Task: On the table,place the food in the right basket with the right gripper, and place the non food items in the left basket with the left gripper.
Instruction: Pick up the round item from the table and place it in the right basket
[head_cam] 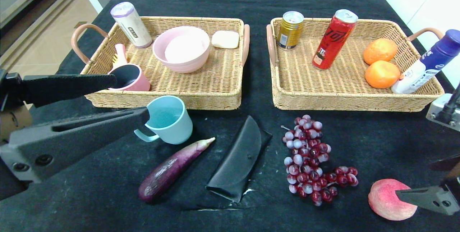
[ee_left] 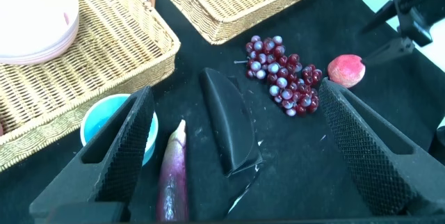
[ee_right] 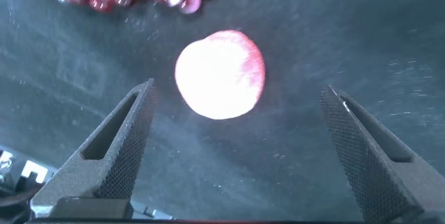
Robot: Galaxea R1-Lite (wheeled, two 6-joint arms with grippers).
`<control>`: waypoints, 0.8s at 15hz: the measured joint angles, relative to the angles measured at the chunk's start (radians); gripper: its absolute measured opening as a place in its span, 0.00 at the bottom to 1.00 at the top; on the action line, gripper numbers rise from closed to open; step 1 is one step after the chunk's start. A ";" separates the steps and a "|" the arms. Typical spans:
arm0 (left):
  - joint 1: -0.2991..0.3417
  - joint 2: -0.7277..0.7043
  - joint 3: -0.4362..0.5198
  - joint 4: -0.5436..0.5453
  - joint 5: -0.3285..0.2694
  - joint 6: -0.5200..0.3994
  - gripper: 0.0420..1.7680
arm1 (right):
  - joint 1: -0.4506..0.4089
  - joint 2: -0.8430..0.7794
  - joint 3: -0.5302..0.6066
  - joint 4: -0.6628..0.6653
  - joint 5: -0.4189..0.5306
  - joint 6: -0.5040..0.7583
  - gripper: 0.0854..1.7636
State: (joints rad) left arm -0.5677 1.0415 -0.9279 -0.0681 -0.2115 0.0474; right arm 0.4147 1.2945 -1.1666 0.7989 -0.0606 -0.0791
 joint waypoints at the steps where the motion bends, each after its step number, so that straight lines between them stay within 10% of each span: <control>1: 0.000 0.000 0.000 0.000 0.000 0.000 0.97 | 0.008 0.003 0.011 -0.003 -0.008 0.007 0.96; 12: -0.001 0.000 0.000 0.000 -0.001 0.001 0.97 | 0.070 0.077 0.139 -0.103 -0.074 0.117 0.96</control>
State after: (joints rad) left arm -0.5689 1.0411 -0.9279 -0.0681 -0.2121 0.0489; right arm 0.4843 1.3711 -1.0279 0.6955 -0.1345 0.0383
